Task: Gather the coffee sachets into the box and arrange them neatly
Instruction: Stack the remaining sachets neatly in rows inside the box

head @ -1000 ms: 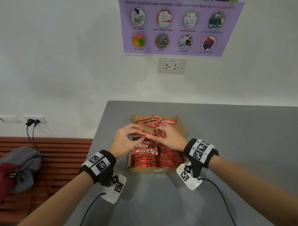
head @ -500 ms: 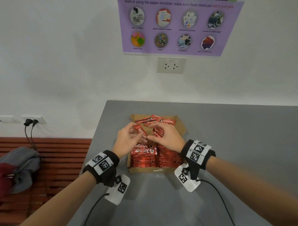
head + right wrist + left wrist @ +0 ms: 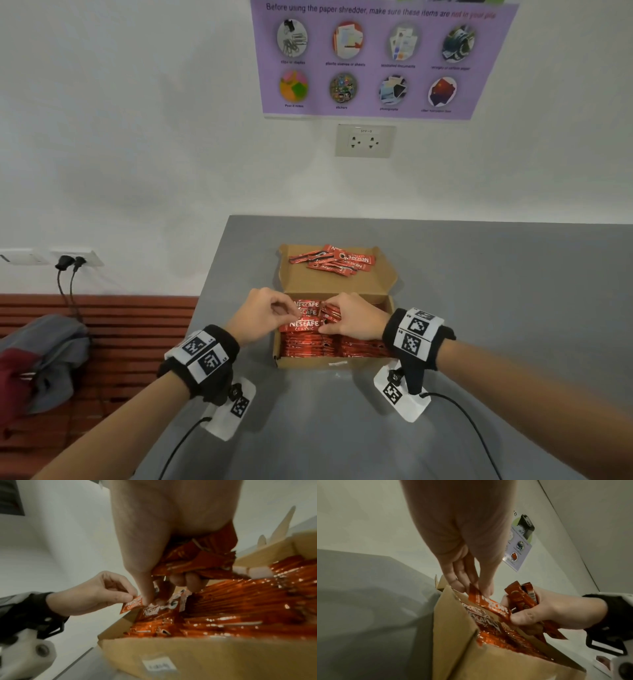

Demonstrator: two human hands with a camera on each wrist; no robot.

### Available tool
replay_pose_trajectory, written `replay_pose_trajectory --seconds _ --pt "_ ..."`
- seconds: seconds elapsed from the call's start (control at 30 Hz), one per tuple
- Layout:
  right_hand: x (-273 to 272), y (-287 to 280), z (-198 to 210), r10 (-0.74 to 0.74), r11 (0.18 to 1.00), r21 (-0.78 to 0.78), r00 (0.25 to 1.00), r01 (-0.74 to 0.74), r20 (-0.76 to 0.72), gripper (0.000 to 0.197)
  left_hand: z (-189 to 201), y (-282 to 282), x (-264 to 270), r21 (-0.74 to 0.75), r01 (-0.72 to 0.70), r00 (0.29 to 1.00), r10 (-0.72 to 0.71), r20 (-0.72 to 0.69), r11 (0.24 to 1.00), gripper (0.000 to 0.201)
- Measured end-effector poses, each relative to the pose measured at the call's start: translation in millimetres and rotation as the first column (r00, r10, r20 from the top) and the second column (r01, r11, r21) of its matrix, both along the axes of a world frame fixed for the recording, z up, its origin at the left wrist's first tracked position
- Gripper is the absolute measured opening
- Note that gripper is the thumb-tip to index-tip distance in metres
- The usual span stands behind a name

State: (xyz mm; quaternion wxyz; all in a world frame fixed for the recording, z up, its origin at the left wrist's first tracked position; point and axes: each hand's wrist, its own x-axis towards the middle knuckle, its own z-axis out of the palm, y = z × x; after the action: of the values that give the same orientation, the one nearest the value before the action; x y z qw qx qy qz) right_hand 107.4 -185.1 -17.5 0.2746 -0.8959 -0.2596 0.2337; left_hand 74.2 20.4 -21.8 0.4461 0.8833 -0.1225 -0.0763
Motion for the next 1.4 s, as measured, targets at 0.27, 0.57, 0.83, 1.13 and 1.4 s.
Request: replay_pose_trajectory --seconds 0.27,0.57,0.83,1.13,1.4 --pt "-4.5 -3.9 -6.2 -0.071 0.997 0.028 0.994 0.069 0.085 0.011 -9.0 -7.1 3.0 0.136 0.029 0.999 -0.026 -0.024 0.990 0.007" --pt "-4.3 -0.9 -5.7 -0.073 0.997 -0.021 0.987 0.076 0.140 0.015 -17.2 -7.5 1.2 0.306 0.033 0.996 -0.059 0.074 0.952 0.009" --pt "-4.2 9.6 7.1 -0.142 0.980 0.149 0.989 0.136 0.034 0.087 6.3 -22.3 5.7 -0.073 -0.080 0.994 0.085 0.065 0.994 0.018" --pt "1.8 16.1 8.5 -0.071 0.966 0.254 0.993 0.044 0.097 0.112 20.0 -31.2 6.9 -0.406 -0.123 0.986 0.064 -0.156 0.905 0.018" --pt "12.4 -1.9 22.3 -0.003 0.983 0.182 0.984 -0.030 0.177 0.066 11.7 -23.4 5.8 -0.426 -0.175 0.982 0.127 -0.138 0.888 0.025"
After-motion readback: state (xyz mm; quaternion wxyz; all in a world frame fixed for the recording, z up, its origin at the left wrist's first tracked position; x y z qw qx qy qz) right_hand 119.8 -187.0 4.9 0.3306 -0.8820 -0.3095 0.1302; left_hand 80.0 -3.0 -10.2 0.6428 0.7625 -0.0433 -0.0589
